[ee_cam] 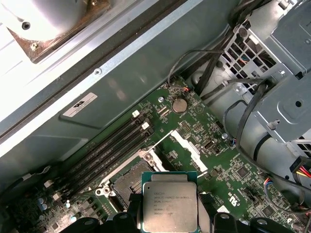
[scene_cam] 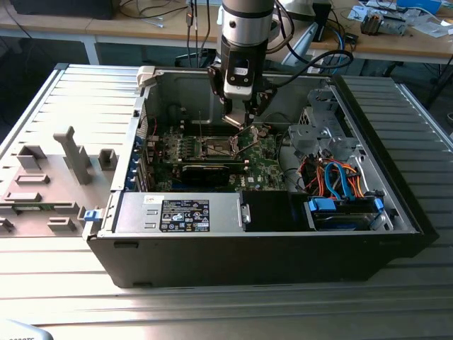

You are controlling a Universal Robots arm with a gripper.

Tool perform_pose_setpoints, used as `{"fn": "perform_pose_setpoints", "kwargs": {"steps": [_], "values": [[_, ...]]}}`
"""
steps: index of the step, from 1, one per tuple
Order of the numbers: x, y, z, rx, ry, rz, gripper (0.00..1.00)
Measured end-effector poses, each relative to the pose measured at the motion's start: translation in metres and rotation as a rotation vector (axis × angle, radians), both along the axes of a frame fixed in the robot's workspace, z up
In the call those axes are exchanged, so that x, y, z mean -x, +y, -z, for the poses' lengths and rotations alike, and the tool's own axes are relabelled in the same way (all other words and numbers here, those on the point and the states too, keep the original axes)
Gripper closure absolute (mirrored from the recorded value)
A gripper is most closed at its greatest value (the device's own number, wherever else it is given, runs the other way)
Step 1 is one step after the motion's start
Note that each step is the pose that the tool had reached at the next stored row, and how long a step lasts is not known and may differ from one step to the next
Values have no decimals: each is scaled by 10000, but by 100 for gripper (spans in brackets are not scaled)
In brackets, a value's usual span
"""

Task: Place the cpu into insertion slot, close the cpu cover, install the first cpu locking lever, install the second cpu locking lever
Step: 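Place the cpu into insertion slot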

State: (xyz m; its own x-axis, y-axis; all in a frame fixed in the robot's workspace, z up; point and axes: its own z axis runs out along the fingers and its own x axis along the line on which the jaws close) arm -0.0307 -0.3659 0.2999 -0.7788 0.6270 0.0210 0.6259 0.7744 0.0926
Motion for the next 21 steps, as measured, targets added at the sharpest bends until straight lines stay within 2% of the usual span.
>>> {"fn": "perform_pose_setpoints", "kwargs": {"steps": [21], "values": [[0,0,5,1,0,222,46]]}}
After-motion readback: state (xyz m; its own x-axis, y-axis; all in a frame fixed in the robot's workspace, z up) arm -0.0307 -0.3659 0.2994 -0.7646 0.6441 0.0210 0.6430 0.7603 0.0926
